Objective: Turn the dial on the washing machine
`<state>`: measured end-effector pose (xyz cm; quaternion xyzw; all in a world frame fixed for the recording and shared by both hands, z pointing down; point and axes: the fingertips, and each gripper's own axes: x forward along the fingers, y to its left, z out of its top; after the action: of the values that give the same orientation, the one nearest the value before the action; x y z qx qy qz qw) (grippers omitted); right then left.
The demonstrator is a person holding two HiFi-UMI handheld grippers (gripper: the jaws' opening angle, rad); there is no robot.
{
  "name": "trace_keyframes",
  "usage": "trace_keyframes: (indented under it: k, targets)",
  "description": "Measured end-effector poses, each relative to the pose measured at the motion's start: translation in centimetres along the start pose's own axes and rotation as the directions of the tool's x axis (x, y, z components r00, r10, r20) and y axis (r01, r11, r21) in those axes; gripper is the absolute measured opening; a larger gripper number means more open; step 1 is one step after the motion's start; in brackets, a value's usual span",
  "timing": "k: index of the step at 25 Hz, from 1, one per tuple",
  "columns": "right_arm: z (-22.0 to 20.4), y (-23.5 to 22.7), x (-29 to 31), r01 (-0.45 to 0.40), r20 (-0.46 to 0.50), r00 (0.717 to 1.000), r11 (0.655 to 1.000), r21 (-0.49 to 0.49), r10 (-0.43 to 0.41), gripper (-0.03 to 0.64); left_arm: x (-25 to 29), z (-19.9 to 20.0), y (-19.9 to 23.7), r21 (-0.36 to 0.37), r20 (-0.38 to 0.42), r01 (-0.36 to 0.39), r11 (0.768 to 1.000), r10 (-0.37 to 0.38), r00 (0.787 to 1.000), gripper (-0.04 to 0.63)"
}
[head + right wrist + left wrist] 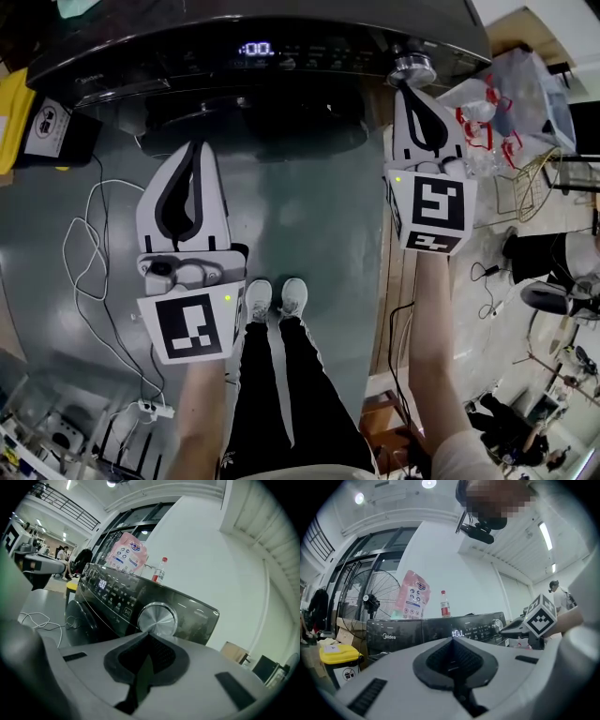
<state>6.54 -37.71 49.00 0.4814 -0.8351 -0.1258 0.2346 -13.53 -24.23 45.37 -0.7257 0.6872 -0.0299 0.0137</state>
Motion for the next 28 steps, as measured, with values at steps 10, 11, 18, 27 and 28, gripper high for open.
trace_keyframes:
  k: [10, 11, 18, 27, 28]
  targets:
    - [0.4, 0.4, 0.2, -0.006, 0.014, 1.0, 1.0, 0.009, 0.006, 0.002, -0.4, 0.0, 0.3, -0.002, 0.001, -0.009, 1.0, 0.009, 1.0, -0.002]
    - [0.7, 0.7, 0.2, -0.013, 0.019, 1.0, 1.0, -0.001, 0.013, 0.002, -0.4, 0.1, 0.3, -0.003, 0.002, -0.009, 1.0, 0.009, 1.0, -0.002]
    - [0.8, 0.7, 0.1, -0.009, 0.02, 1.0, 1.0, 0.015, 0.009, 0.003, -1.0, 0.0, 0.7, 0.003, -0.005, -0.015, 1.0, 0.015, 1.0, -0.002]
    - [3.6, 0.9, -3.1, 0.025, 0.079, 0.996, 0.999, 0.025, -0.027, 0.002, -2.5, 1.8, 0.7, 0.002, 0.02, -0.025, 1.0, 0.025, 0.999, -0.002]
    - [4.3, 1.1, -4.2, 0.028, 0.092, 0.995, 0.999, 0.031, -0.031, 0.002, -2.9, 2.5, 0.5, -0.002, 0.025, -0.026, 1.0, 0.027, 0.999, -0.002]
